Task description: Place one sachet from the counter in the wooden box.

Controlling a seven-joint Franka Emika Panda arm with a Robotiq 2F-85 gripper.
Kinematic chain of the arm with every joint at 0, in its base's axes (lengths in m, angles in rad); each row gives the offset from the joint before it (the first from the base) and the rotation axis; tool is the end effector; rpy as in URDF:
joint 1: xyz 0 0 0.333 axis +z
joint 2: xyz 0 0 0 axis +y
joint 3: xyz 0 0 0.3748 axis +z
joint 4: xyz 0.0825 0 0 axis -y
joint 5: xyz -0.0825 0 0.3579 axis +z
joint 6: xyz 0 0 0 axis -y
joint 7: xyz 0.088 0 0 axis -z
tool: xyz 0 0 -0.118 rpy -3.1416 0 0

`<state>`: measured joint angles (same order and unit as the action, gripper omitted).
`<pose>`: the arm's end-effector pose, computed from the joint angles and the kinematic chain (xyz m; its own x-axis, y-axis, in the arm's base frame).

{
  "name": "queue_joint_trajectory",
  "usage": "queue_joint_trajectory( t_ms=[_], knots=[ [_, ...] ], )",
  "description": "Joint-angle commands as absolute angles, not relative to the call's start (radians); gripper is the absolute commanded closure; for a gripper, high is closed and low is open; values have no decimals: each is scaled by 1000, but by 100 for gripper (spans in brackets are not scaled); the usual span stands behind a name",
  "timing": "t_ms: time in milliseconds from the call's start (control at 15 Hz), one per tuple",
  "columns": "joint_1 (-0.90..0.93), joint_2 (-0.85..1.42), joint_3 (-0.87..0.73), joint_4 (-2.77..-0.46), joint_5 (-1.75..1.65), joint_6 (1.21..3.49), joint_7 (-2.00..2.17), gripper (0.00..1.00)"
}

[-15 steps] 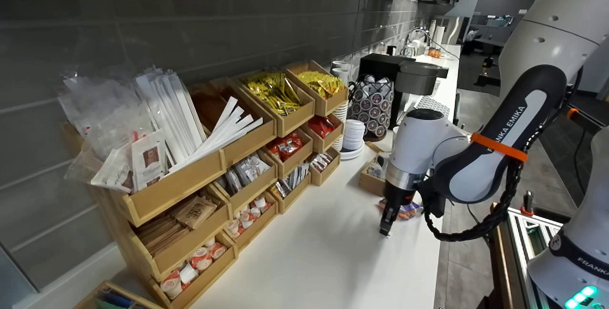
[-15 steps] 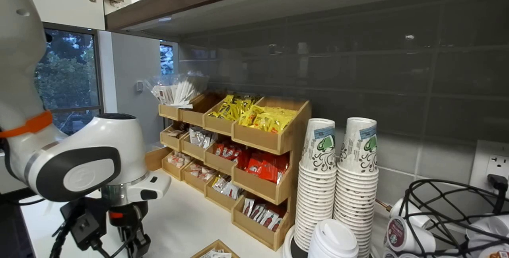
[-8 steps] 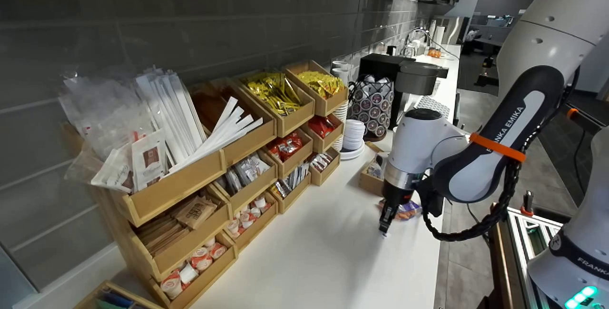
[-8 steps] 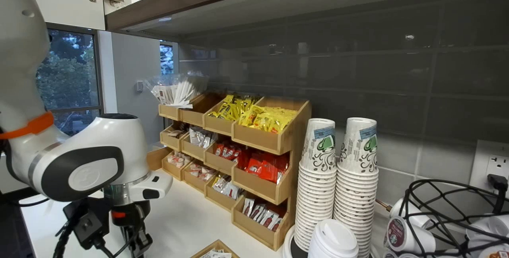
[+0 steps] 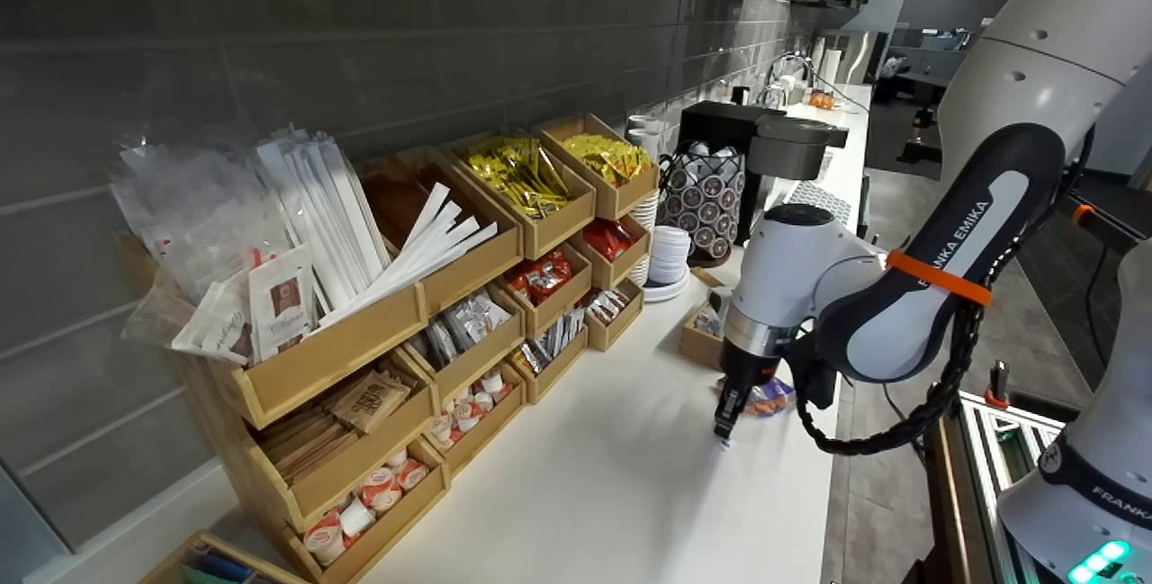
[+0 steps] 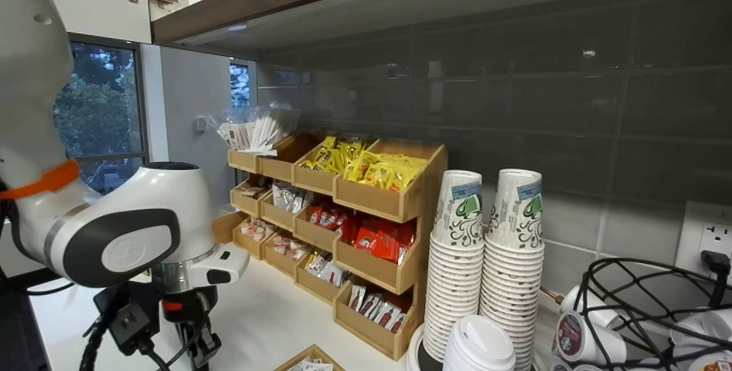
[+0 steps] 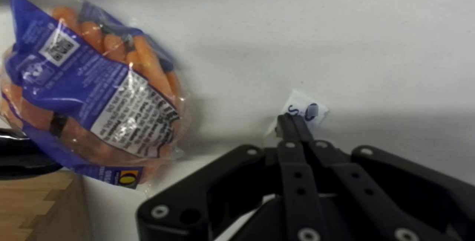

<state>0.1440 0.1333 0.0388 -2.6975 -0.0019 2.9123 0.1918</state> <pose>0.4099 0.0761 0.2676 0.9968 -0.0085 0.0791 -0.0069 -0.9998 -0.0200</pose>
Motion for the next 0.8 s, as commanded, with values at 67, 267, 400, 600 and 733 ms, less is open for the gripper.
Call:
queue_joint_trajectory(
  t_ms=[67,267,400,600,733],
  knots=[
    [131,102,66,-2711,32,2927,181,100],
    [136,117,58,-2706,11,2935,203,74],
    [139,127,54,-2703,2,2938,208,60],
    [140,138,56,-2701,3,2943,206,37],
    [141,144,56,-2701,1,2949,204,22]
  ],
)
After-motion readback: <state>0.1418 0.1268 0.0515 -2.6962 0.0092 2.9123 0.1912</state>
